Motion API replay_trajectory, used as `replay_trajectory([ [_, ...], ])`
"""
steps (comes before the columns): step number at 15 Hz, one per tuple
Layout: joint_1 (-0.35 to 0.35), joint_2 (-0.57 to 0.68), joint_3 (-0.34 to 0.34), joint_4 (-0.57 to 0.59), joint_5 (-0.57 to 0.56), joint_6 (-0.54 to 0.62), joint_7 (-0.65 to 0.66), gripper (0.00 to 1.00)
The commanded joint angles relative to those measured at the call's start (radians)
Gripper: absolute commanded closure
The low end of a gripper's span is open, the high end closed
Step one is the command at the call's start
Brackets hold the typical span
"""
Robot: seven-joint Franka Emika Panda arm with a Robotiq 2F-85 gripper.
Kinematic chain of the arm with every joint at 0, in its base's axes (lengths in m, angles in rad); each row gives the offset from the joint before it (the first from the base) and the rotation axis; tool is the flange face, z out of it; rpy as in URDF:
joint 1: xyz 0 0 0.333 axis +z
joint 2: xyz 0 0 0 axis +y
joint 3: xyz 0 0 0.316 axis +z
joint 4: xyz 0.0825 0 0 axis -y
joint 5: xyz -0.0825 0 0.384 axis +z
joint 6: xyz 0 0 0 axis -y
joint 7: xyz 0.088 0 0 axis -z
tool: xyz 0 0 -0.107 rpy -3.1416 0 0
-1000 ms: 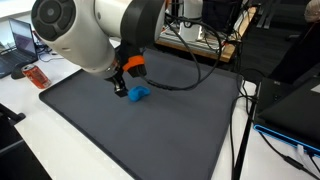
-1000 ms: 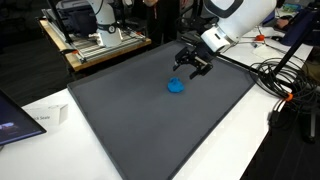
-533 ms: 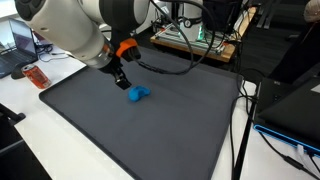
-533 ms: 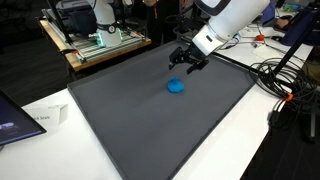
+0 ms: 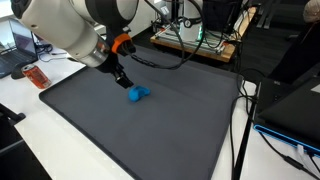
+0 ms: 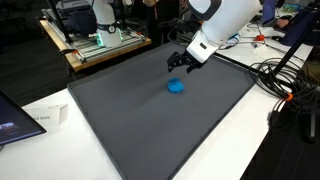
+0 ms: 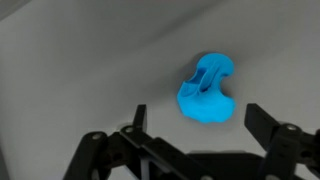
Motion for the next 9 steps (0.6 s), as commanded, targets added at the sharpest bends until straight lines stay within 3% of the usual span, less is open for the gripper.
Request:
replay_trajectory([
  [1,-0.030,-0.038,-0.011,-0.079,0.069,0.068,-0.076,0.00],
  [9,-0.119,-0.050,-0.006,-0.180,0.190,0.211,-0.204,0.00],
])
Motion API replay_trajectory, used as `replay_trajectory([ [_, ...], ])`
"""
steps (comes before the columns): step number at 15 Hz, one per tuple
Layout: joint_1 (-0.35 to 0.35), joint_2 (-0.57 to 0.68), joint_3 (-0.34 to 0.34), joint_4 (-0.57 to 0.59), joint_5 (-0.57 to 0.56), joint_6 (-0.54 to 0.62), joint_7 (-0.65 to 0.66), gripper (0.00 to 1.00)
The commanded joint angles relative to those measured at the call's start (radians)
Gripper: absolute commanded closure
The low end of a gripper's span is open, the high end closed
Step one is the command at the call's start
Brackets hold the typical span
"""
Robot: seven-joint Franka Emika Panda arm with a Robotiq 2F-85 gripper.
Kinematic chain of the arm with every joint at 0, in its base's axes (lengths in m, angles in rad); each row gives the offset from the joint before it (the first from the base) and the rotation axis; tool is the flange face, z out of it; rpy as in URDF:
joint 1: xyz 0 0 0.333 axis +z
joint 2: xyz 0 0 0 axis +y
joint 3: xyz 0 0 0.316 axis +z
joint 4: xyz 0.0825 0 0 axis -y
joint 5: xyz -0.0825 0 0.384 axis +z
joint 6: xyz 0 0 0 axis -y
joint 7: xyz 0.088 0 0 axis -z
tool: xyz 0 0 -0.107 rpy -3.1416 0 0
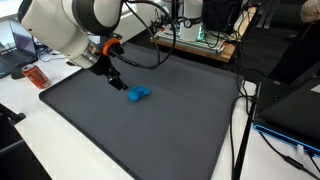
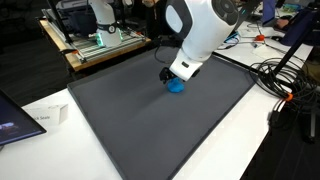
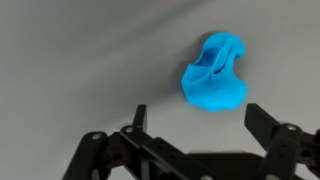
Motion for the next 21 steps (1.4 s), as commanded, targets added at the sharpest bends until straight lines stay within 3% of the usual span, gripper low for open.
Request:
replay_trajectory([
  [1,-0.044,-0.052,0.006,-0.106,0.088,0.090,-0.070,0.00],
  [7,-0.117,-0.103,0.025,-0.263,0.230,0.259,-0.197,0.00],
  [21,-0.224,-0.376,0.097,-0.752,0.472,0.661,-0.642,0.00],
])
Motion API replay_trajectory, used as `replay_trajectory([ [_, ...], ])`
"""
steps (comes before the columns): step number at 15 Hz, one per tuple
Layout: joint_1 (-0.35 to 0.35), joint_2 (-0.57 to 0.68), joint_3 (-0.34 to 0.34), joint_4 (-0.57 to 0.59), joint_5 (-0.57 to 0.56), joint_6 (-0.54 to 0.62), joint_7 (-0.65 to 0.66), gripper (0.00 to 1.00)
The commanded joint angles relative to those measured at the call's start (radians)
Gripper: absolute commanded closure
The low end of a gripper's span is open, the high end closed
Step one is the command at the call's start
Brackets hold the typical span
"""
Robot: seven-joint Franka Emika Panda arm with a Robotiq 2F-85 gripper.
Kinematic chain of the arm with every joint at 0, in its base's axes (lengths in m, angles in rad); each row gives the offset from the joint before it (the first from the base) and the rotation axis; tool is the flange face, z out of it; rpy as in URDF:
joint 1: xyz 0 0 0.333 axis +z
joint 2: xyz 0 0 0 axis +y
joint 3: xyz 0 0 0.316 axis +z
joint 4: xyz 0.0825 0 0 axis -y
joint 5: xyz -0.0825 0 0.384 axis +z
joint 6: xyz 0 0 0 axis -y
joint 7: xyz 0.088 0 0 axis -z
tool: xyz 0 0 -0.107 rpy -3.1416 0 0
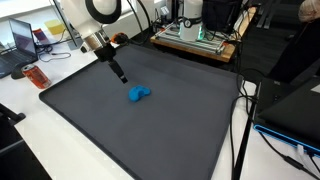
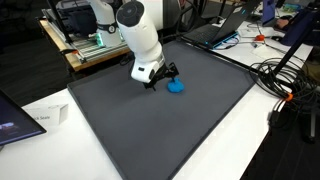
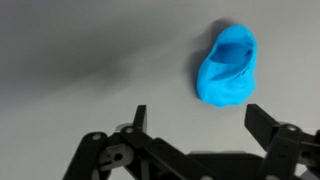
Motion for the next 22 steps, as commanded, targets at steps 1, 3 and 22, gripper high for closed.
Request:
replay_trajectory([
  [1,-0.047,-0.102,0.050,-0.145,0.089,0.080,-0.149,0.00],
  [3,-0.062,-0.129,0.066,-0.186,0.136,0.103,-0.218,0.00],
  [22,-0.053,-0.271,0.117,-0.431,0.897,0.444,-0.916,0.00],
])
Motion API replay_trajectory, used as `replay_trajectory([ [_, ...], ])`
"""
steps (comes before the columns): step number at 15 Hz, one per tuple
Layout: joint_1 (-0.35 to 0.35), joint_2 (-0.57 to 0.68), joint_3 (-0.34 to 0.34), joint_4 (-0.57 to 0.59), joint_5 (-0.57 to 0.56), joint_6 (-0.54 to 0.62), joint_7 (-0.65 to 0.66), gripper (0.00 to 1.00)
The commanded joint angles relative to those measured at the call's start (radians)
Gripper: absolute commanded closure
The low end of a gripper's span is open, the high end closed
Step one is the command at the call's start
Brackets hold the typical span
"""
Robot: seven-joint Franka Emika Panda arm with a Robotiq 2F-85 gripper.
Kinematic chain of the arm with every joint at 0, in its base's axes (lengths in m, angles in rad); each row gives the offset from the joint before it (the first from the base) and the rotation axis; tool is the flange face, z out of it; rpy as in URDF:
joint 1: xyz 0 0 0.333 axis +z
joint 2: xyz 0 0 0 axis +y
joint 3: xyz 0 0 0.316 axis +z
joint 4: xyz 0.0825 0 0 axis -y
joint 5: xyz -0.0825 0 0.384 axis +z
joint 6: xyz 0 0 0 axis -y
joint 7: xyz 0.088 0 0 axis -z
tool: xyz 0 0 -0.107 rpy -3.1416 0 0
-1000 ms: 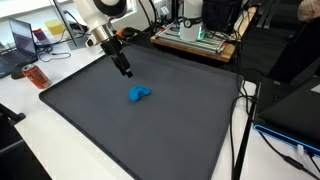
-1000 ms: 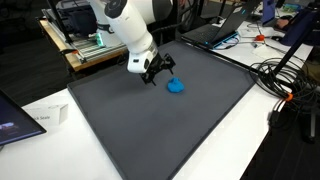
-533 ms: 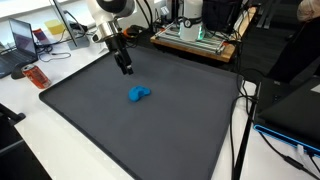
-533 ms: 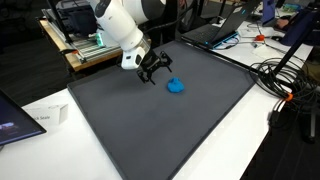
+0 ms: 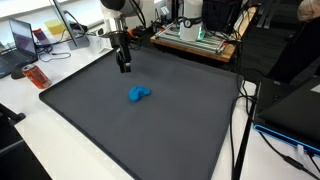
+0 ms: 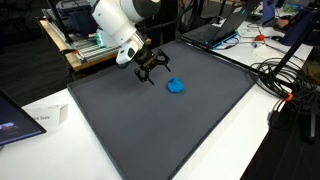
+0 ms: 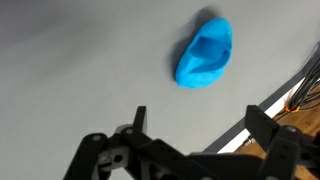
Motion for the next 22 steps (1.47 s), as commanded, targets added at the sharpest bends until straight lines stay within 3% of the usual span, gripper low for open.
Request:
replay_trajectory([
  [1,-0.001,-0.053,0.041,-0.057,0.157,0.087,-0.156,0.00],
  [8,0.036,-0.091,0.098,-0.099,0.356,0.282,-0.341,0.00],
  [12,0.071,-0.114,0.119,-0.095,0.521,0.395,-0.517,0.00],
  [18,0.150,-0.152,0.094,-0.076,0.731,0.487,-0.787,0.00],
  [22,0.223,-0.147,0.084,-0.056,0.792,0.584,-0.894,0.00],
])
